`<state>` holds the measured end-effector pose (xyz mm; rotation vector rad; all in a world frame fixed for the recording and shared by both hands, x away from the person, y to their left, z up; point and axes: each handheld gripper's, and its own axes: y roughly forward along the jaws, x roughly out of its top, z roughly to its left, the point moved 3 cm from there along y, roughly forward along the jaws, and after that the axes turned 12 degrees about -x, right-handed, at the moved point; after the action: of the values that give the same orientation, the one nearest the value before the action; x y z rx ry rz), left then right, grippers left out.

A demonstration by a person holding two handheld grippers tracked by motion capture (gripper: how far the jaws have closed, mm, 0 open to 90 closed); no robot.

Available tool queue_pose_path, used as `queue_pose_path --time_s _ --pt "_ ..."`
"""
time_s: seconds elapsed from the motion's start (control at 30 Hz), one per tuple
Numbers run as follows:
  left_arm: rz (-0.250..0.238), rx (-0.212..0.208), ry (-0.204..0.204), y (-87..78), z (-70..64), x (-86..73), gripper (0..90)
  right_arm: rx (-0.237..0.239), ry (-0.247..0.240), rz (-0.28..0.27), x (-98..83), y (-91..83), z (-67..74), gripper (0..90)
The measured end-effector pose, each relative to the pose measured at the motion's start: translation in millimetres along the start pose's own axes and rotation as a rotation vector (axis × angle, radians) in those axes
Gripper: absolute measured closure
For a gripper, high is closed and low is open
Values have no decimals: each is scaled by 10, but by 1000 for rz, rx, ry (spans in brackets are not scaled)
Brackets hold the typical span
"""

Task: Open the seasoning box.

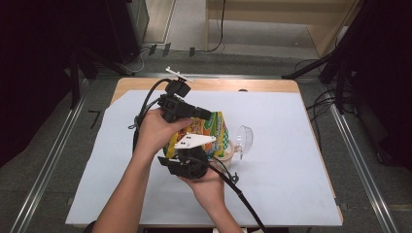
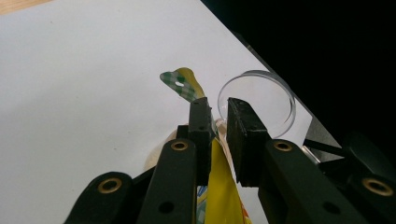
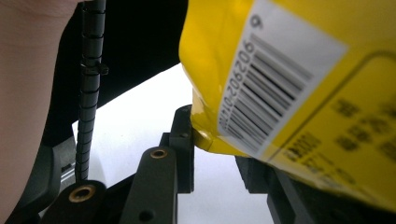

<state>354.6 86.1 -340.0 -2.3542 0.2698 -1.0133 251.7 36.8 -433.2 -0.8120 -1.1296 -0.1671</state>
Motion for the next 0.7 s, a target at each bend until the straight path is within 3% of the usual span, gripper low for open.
queue_pose_path --time_s 0.7 --pt "-13 10 8 34 -34 10 827 -10 -5 1 -19 -22 -30 719"
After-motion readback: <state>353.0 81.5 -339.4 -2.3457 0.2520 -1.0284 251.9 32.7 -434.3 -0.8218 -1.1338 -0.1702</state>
